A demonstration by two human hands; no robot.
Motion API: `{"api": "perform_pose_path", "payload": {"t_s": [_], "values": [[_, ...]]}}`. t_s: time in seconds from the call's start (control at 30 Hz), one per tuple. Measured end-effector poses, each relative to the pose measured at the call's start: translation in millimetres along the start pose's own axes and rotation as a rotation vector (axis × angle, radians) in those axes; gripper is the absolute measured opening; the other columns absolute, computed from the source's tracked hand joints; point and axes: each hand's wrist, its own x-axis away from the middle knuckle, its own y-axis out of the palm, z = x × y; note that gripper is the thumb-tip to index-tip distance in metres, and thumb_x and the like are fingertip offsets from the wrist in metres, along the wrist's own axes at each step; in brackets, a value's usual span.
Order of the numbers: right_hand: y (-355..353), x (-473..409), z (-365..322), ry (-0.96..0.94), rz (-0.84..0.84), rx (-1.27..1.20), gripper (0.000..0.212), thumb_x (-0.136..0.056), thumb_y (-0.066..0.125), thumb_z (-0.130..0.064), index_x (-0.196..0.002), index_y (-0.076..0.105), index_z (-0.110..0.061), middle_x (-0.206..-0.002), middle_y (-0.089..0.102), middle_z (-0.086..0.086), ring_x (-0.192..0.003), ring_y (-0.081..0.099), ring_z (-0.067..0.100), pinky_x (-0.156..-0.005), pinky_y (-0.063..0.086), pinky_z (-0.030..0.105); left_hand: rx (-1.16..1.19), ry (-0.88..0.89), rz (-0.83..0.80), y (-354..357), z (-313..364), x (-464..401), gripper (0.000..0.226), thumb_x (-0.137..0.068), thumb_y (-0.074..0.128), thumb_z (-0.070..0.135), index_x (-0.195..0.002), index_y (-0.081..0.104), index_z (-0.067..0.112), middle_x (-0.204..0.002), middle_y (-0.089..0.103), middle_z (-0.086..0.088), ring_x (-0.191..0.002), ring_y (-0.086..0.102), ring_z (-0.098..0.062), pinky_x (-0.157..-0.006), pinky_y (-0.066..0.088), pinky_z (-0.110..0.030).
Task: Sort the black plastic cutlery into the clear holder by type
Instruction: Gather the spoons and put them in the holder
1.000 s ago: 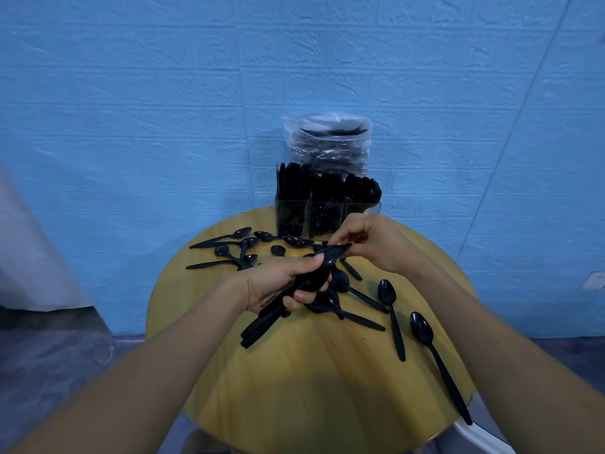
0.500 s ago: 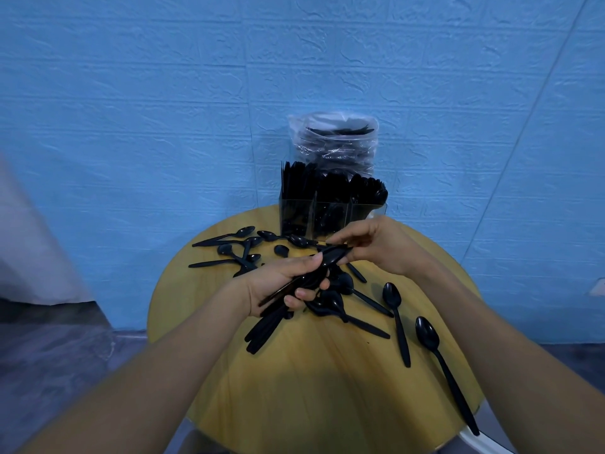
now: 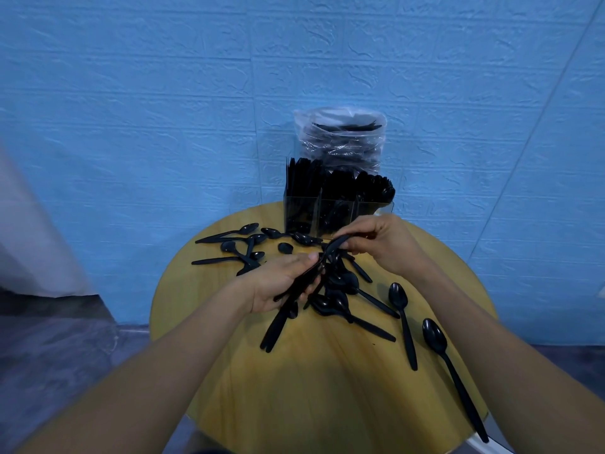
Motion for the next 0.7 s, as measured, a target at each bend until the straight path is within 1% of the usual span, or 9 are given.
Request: {"api": "perform_pose_path", "payload": {"t_s": [0.13, 0.17, 0.23, 0.3, 0.4, 0.47, 0.53, 0.63, 0.7], "values": [[-0.3, -1.7, -1.0, 0.025, 0.051, 0.044, 0.021, -0.083, 0.066, 0.0, -0.094, 0.073, -0.016, -0.081, 0.064, 0.0, -0.067, 0.06, 0.0, -0.064, 0.05, 0.013, -0.058, 0.039, 0.123, -5.9, -1.2, -3.9, 0.022, -0.1, 0.042, 0.027, -0.096, 0.057, 0.011, -0.084, 0.054, -0.006, -0.074, 0.055, -0.012, -0.071, 0.052, -0.023], [-2.2, -1.5, -2.2, 0.037, 0.059, 0.051, 0.021, -0.083, 0.066, 0.0, -0.094, 0.072, -0.017, -0.081, 0.063, -0.001, -0.066, 0.06, -0.001, -0.064, 0.05, 0.013, -0.094, 0.057, 0.16, -8.1, -0.2, -4.7, 0.023, -0.1, 0.04, 0.027, -0.093, 0.054, 0.01, -0.086, 0.052, -0.008, -0.075, 0.056, -0.013, -0.07, 0.053, -0.023], [-6.0, -2.0, -5.3, 0.061, 0.044, 0.097, 0.02, -0.083, 0.066, -0.001, -0.094, 0.072, -0.016, -0.079, 0.063, -0.006, -0.064, 0.059, -0.002, -0.063, 0.05, 0.012, -0.113, 0.098, 0.213, -10.8, 3.1, -5.1, 0.022, -0.101, 0.038, 0.025, -0.094, 0.05, 0.008, -0.085, 0.049, -0.008, -0.075, 0.058, -0.012, -0.058, 0.05, -0.017], [-5.2, -3.6, -9.8, 0.083, -0.009, 0.153, 0.017, -0.083, 0.066, -0.001, -0.093, 0.073, -0.014, -0.077, 0.063, -0.008, -0.064, 0.06, 0.0, -0.063, 0.05, 0.012, -0.091, 0.129, 0.2, -8.5, 7.9, -4.4, 0.022, -0.101, 0.038, 0.027, -0.097, 0.048, 0.009, -0.086, 0.052, -0.008, -0.079, 0.061, -0.013, -0.052, 0.047, -0.015], [7.0, -9.2, -15.6, 0.068, -0.035, 0.242, 0.013, -0.083, 0.068, -0.005, -0.091, 0.074, -0.014, -0.078, 0.064, -0.01, -0.067, 0.062, 0.007, -0.067, 0.053, 0.017, -0.129, 0.173, 0.147, 3.1, 14.6, -7.1, 0.028, -0.1, 0.037, 0.034, -0.105, 0.05, 0.01, -0.086, 0.06, -0.005, -0.072, 0.064, -0.01, -0.057, 0.049, -0.021], [17.3, -12.5, -16.0, 0.043, -0.01, 0.325, 0.013, -0.083, 0.068, -0.006, -0.092, 0.074, -0.015, -0.078, 0.065, -0.012, -0.066, 0.061, 0.004, -0.066, 0.05, 0.012, -0.115, 0.195, 0.136, 10.2, 17.1, -9.6, 0.04, -0.099, 0.036, 0.038, -0.118, 0.047, 0.005, -0.094, 0.063, -0.008, -0.074, 0.066, -0.011, -0.06, 0.051, -0.024], [26.0, -12.8, -14.9, 0.028, 0.034, 0.389, 0.017, -0.084, 0.067, -0.007, -0.097, 0.074, -0.015, -0.081, 0.068, -0.008, -0.066, 0.059, 0.0, -0.063, 0.045, 0.008, -0.065, 0.207, 0.132, 13.9, 16.8, -10.1, 0.048, -0.098, 0.034, 0.041, -0.124, 0.045, 0.003, -0.098, 0.061, -0.009, -0.074, 0.065, -0.013, -0.064, 0.053, -0.025], [35.2, -10.0, -15.4, 0.023, 0.078, 0.378, 0.021, -0.085, 0.065, -0.005, -0.101, 0.072, -0.016, -0.079, 0.065, -0.009, -0.063, 0.058, -0.003, -0.06, 0.042, 0.005, -0.089, 0.246, 0.135, 18.4, 16.3, -6.4, 0.05, -0.098, 0.029, 0.045, -0.122, 0.049, 0.006, -0.091, 0.06, -0.007, -0.066, 0.059, -0.012, -0.061, 0.051, -0.024], [38.7, -8.5, -17.2, 0.025, 0.07, 0.403, 0.023, -0.087, 0.063, -0.005, -0.106, 0.071, -0.015, -0.083, 0.06, -0.01, -0.067, 0.055, -0.001, -0.061, 0.04, 0.005, -0.164, 0.275, 0.146, 19.8, 16.7, -4.1, 0.052, -0.098, 0.027, 0.046, -0.124, 0.05, 0.008, -0.085, 0.058, -0.005, -0.06, 0.054, -0.01, -0.056, 0.046, -0.023]]}}
